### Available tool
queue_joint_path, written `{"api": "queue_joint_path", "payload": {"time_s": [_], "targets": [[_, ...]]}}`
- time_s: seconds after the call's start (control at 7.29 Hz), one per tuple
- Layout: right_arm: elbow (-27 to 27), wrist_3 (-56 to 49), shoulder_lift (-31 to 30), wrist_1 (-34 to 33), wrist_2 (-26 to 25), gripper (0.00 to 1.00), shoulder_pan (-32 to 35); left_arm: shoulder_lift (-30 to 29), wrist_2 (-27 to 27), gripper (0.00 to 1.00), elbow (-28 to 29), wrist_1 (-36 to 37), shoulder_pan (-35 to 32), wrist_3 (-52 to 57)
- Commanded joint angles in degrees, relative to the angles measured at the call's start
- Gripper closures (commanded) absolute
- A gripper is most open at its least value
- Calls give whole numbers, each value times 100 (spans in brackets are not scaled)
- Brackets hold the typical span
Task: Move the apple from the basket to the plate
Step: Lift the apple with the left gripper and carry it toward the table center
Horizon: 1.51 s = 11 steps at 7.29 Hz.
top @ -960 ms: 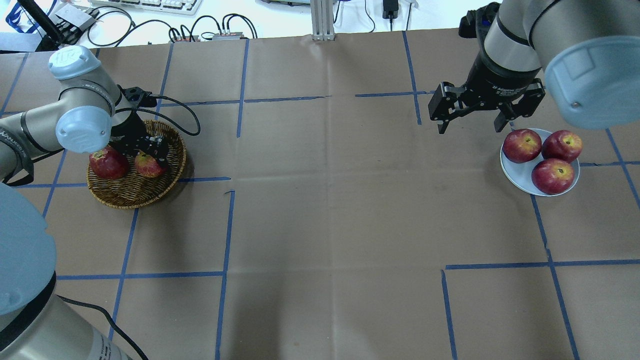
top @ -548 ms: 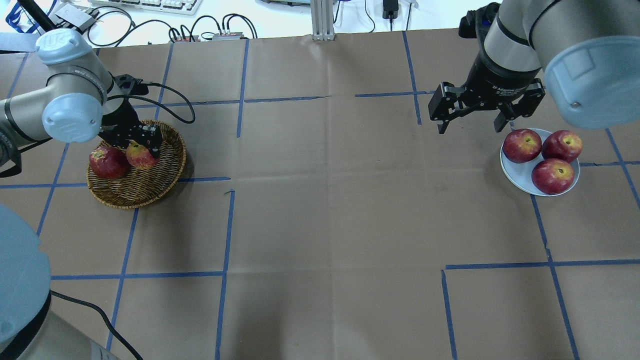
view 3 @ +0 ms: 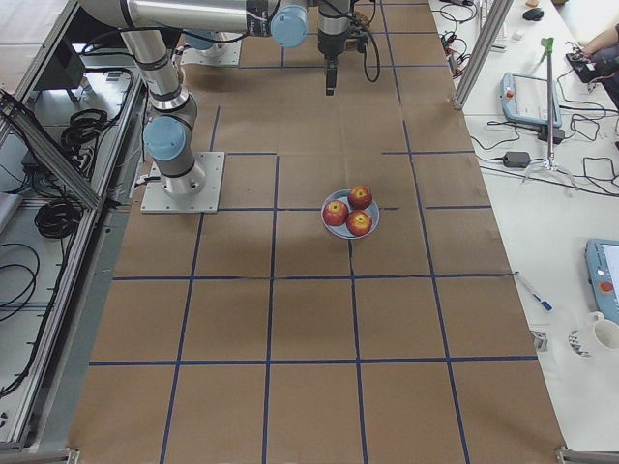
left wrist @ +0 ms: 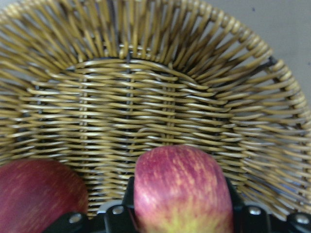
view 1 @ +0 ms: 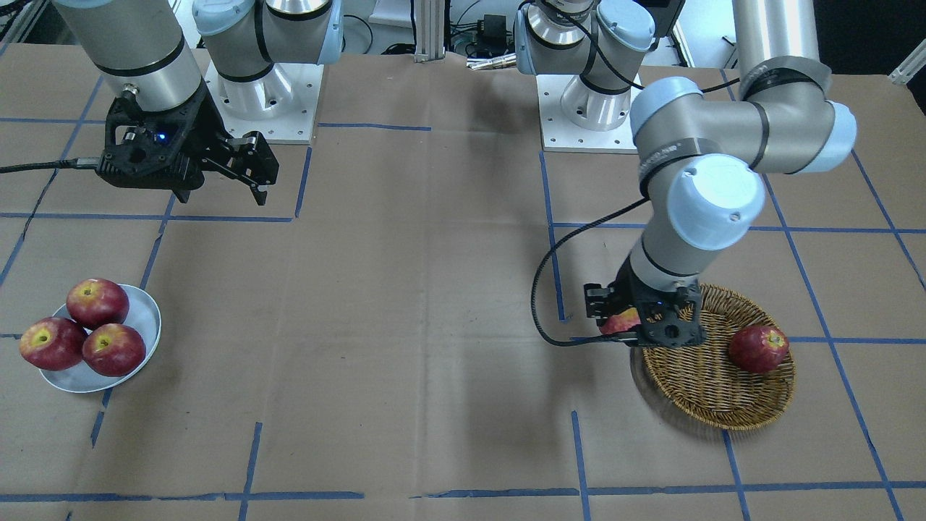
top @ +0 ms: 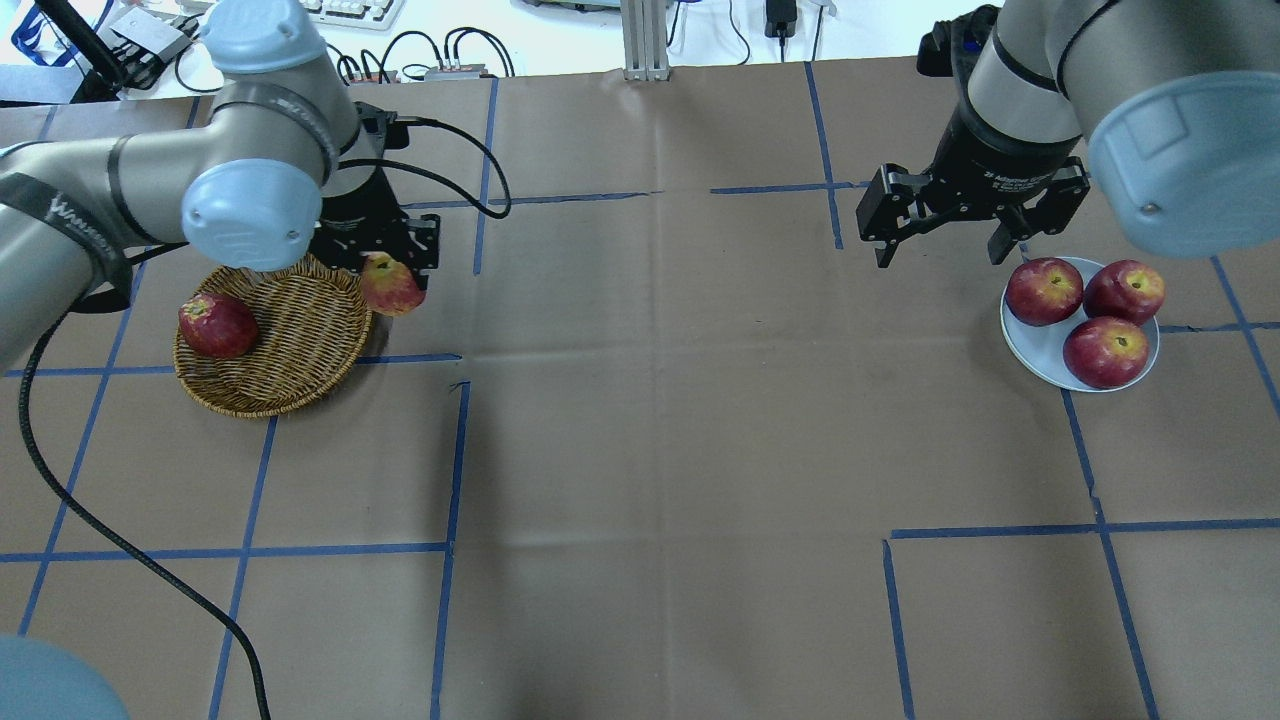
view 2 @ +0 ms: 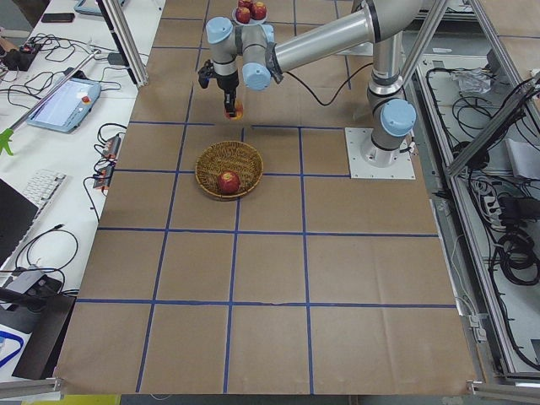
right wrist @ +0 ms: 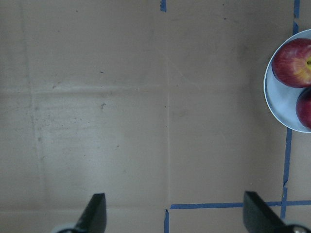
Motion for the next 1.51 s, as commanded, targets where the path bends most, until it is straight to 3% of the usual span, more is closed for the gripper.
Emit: {"api": "queue_joint_path", "payload": {"time_s": [0.0, 0.27, 0.69, 1.37], "targets": [[9, 0, -8, 0, 0, 0, 0, -132, -66, 100, 22, 74, -1249, -1778], [18, 0, 0, 0, 0, 0, 0, -780, -163, 99, 284, 618, -1859, -2469], [18, 0, 0, 0, 9, 0, 0, -1660, -260, 99, 987, 805, -2090, -2604], [18, 0, 0, 0, 0, 0, 0, -1917, -286, 94, 1016, 1077, -2090, -2507]]}}
